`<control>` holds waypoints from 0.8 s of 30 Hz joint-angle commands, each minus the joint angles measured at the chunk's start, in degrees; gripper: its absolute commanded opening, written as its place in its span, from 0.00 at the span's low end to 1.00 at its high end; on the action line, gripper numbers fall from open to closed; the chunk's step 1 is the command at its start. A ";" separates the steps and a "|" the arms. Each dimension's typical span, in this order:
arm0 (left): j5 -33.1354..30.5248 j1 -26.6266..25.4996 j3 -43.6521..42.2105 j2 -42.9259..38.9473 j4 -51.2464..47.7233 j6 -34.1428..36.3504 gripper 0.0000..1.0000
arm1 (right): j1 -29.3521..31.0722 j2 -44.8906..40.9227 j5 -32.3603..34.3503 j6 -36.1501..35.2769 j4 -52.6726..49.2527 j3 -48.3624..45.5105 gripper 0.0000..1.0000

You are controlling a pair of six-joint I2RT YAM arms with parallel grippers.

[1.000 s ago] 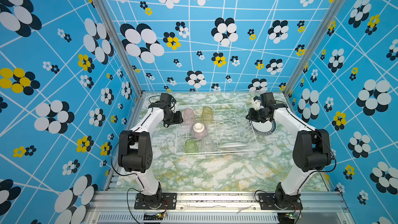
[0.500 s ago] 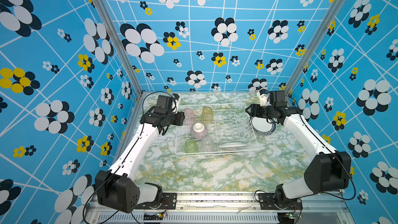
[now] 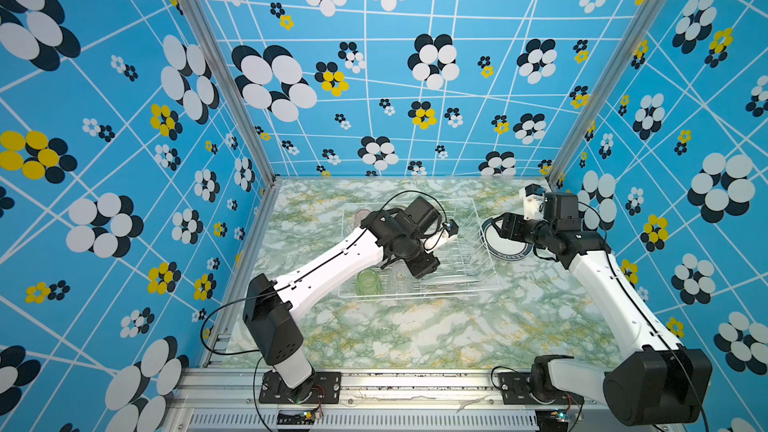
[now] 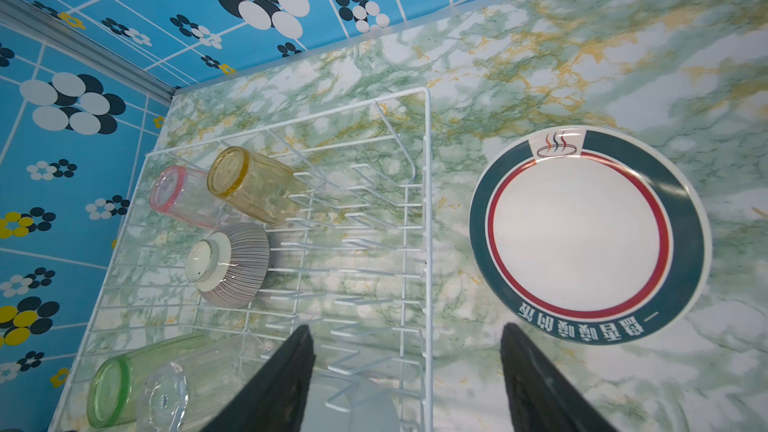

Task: Unload the mixed dishes from the dish rack
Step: 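Lower the left gripper onto the next white plate in the rack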

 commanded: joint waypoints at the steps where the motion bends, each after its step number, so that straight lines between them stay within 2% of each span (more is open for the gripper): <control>1: 1.98 -2.41 3.63 1.84 -4.46 2.89 0.59 | -1.03 -2.47 0.39 0.68 -0.64 -1.33 0.73; 11: 3.72 -6.11 8.67 8.53 -5.01 3.58 0.61 | -1.65 -3.15 -0.32 0.96 -0.11 -2.89 0.73; 15: 4.03 -6.78 11.05 11.63 -6.47 3.95 0.52 | -1.91 -3.41 -0.23 0.96 -0.22 -3.25 0.73; 24: -2.53 -7.08 12.91 15.22 -5.92 3.98 0.47 | -2.13 -3.78 0.17 0.83 -0.35 -3.92 0.73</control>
